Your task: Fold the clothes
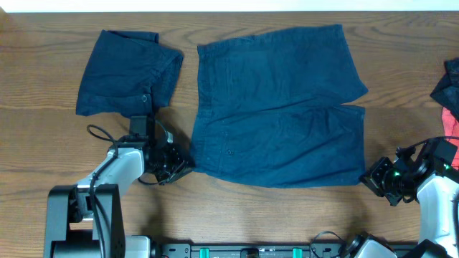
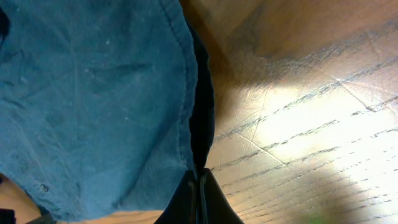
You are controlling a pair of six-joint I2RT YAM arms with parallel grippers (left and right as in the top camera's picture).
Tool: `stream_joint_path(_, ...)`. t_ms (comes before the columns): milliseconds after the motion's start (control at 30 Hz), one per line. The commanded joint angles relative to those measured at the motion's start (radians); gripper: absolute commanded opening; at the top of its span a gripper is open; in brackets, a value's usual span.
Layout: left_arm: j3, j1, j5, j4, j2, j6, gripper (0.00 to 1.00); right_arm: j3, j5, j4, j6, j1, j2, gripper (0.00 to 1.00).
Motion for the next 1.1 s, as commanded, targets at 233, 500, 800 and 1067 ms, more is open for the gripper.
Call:
stream_joint_path(233, -0.019, -0.003, -0.095, -0.259, -0.047, 0.196, 0.06, 0.187, -0.002, -0.133, -0.021, -0.010, -0.031, 0.01)
stream_joint_path(500, 0.026, -0.004, -0.130, -0.568, -0.475, 0.318, 0.06, 0.392, 0.021, -0.307, -0.039, -0.010, -0.109, 0.01)
stream_joint_path(800, 0.279, -0.057, -0.127, -0.851, -0.922, 0.335, 0.06, 0.504, 0.067, -0.414, -0.041, -0.010, -0.175, 0.01)
stream_joint_path(1067, 0.435, -0.109, -0.152, -0.965, -0.948, 0.335, 0.06, 0.613, 0.064, -0.424, -0.011, -0.010, -0.175, 0.01)
